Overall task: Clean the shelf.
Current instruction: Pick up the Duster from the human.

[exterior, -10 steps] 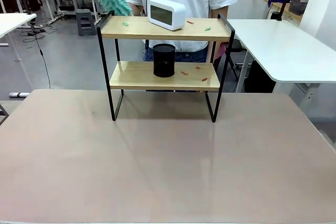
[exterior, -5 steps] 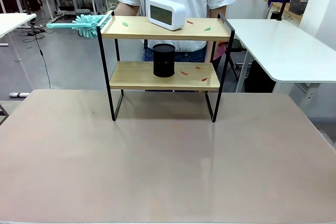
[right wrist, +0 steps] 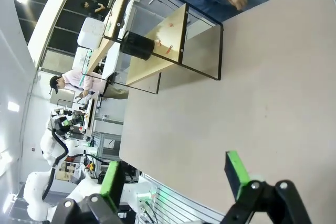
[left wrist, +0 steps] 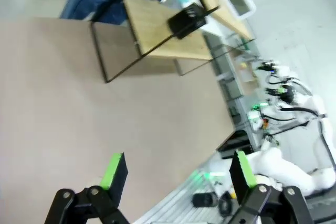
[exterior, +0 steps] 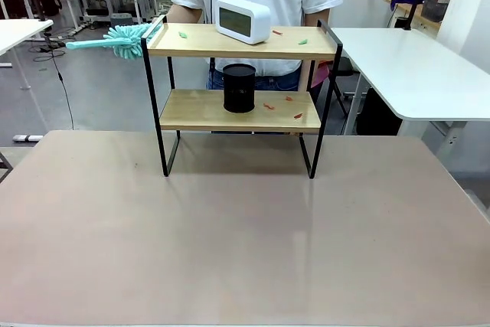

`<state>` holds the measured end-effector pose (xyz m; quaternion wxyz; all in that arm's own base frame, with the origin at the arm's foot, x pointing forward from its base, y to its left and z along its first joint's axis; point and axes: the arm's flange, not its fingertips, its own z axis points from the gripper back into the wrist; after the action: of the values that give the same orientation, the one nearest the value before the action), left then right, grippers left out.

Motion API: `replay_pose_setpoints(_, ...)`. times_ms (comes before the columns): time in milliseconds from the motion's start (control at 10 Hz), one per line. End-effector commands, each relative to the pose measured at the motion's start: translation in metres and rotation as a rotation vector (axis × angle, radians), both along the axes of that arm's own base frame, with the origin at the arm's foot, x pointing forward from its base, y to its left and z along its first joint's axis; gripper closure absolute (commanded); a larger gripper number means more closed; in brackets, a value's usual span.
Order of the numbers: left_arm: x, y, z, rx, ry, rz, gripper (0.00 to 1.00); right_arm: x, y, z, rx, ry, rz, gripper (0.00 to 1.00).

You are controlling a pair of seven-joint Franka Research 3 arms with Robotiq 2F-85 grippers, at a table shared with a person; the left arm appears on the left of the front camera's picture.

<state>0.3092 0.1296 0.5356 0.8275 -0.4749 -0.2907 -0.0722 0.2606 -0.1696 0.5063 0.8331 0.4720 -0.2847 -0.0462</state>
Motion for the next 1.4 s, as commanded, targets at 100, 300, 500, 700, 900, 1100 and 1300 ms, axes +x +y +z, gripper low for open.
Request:
replay_pose_setpoints(100,0.106,-0.011,0.053,-0.149,0.205,-0.090,0.00,0.003,-0.001,0.002,0.002,-0.030,0.011,0.00)
replay_pose_setpoints(300,0.176,-0.020,0.049,-0.224,0.385,-0.122,0.00,0.003,-0.001,0.002,0.002,-0.030,0.011,0.00)
replay_pose_setpoints(500,0.224,-0.030,0.031,-0.262,0.437,-0.125,0.00,0.003,-0.001,0.002,0.002,-0.030,0.011,0.00)
replay_pose_setpoints(700,0.246,-0.043,0.010,-0.278,0.482,-0.157,0.00,0.003,-0.001,0.002,0.002,-0.030,0.011,0.00)
replay_pose_setpoints(900,0.255,-0.052,-0.006,-0.311,0.497,-0.187,0.00,0.003,-0.001,0.002,0.002,-0.030,0.011,0.00)
replay_pose_setpoints(1100,0.255,-0.058,-0.013,-0.322,0.513,-0.219,0.00,0.003,-0.001,0.002,0.002,-0.030,0.011,0.00)
replay_pose_setpoints(1300,0.254,-0.064,-0.018,-0.308,0.520,-0.222,0.00,0.003,-0.001,0.002,0.002,-0.030,0.011,0.00)
